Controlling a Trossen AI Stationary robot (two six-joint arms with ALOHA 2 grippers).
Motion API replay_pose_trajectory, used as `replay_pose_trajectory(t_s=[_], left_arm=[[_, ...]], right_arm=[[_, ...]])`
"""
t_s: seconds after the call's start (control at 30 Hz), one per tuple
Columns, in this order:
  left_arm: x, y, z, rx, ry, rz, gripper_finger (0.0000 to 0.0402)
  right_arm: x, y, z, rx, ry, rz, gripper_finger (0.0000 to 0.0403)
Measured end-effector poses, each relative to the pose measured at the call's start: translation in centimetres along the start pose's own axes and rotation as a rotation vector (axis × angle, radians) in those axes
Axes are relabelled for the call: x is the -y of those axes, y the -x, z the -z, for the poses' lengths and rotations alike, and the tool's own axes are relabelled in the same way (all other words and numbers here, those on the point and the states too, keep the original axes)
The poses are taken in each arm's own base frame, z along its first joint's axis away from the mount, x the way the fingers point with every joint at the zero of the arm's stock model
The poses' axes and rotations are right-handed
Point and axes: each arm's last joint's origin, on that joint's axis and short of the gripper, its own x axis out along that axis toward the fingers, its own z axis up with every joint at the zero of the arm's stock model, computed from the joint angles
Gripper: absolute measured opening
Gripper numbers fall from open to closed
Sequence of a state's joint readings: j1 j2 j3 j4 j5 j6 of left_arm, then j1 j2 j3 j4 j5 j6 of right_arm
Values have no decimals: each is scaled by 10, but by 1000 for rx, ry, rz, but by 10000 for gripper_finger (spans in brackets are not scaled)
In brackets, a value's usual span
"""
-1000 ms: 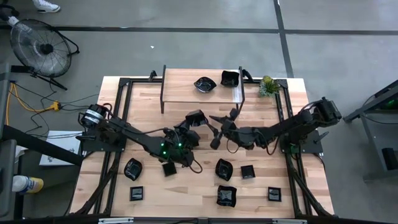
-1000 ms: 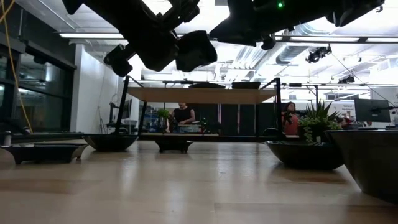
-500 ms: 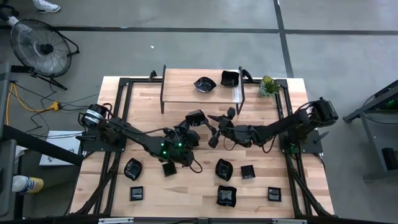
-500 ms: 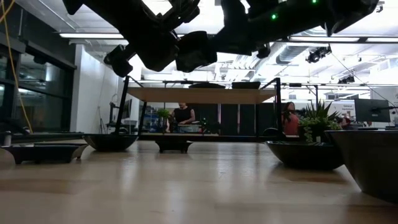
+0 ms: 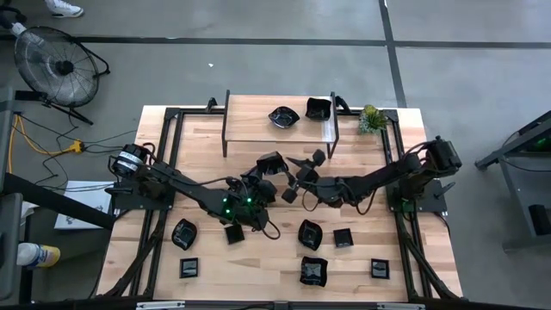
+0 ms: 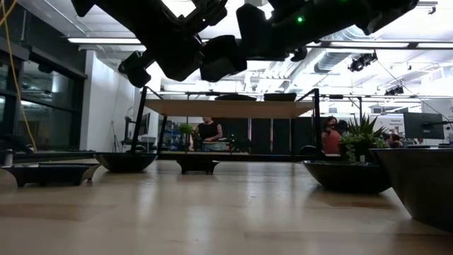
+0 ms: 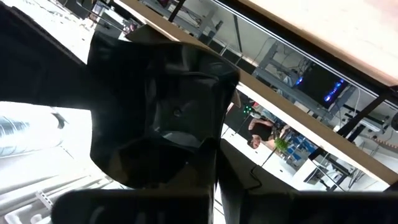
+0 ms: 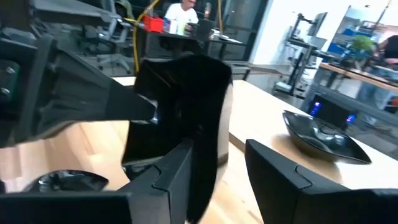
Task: Pick & Place Mini shaped plates
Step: Stack the distorted square plate on top of the other distorted square plates on the shelf
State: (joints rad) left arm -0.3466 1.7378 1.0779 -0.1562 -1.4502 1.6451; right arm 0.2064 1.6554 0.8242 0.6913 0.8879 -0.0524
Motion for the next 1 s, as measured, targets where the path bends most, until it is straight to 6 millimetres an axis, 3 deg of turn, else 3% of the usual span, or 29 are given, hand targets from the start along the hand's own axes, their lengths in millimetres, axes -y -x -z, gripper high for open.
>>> replay_pose_trajectory(t_s=[0.23,0.87,1.0], left_arm=[[0,0,0,1,1,0,0],[0,0,0,3,2,-1,0],[0,0,0,5,2,-1,0]], right_arm=[[-2,5,1,-9,13,51,128],[-2,3,1,-8,8,7,12],[0,0,2,-11,0,-1,4]])
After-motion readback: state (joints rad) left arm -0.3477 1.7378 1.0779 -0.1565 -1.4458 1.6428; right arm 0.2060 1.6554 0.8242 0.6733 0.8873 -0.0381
